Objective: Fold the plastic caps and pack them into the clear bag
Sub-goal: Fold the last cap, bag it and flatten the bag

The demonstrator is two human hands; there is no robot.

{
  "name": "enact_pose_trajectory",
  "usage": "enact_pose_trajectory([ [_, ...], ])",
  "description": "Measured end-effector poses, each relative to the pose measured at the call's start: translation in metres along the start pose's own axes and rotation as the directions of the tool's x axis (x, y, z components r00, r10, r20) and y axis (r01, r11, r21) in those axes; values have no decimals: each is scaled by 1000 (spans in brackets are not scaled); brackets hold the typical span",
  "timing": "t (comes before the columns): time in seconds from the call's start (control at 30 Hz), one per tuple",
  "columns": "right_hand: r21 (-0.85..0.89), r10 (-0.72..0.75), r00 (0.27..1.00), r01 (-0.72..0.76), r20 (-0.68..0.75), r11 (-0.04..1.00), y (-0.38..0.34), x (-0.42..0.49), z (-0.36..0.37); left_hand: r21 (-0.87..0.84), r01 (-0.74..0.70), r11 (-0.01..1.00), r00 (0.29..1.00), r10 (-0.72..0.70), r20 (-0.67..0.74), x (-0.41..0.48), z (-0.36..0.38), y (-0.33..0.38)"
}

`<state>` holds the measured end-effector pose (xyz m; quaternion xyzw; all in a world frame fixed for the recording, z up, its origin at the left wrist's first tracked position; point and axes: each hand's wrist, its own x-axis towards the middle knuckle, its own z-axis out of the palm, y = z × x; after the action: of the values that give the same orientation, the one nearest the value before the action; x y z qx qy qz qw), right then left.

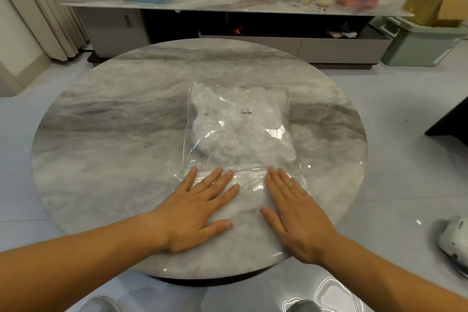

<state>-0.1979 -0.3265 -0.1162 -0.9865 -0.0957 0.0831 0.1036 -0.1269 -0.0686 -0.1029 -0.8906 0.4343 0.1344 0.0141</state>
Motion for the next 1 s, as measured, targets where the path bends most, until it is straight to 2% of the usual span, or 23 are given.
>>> enact_pose_trajectory([
  [0.13, -63, 127, 992, -127, -7, 990, 6, -3, -1, -21, 52, 998, 999, -52, -15, -7, 5, 1],
  [0.33, -70, 135, 991, -134, 5, 988, 7, -5, -4, -35, 137, 990, 989, -139, -57, -16, 7, -2],
  [0.77, -100, 170, 985, -166, 37, 981, -4, -4, -17, -19, 94, 995, 995, -93, 34, -16, 2, -16],
  [0.8, -110, 146, 989, -146, -4, 983, -11, -2, -18, -21, 97, 995, 995, -96, 29, -15, 2, -15],
  [0.87, -100, -11, 999, 7, -47, 995, -31, 5, -19, -22, 95, 995, 995, -95, 23, -15, 2, -15],
  [0.93, -34, -175, 984, 176, 24, 984, -51, 14, -13, -24, 99, 995, 995, -99, 19, -16, 3, -15],
  [1.0, -6, -236, 969, 237, 74, 971, -58, 22, -6, -21, 102, 995, 995, -101, 22, -15, 2, -15],
])
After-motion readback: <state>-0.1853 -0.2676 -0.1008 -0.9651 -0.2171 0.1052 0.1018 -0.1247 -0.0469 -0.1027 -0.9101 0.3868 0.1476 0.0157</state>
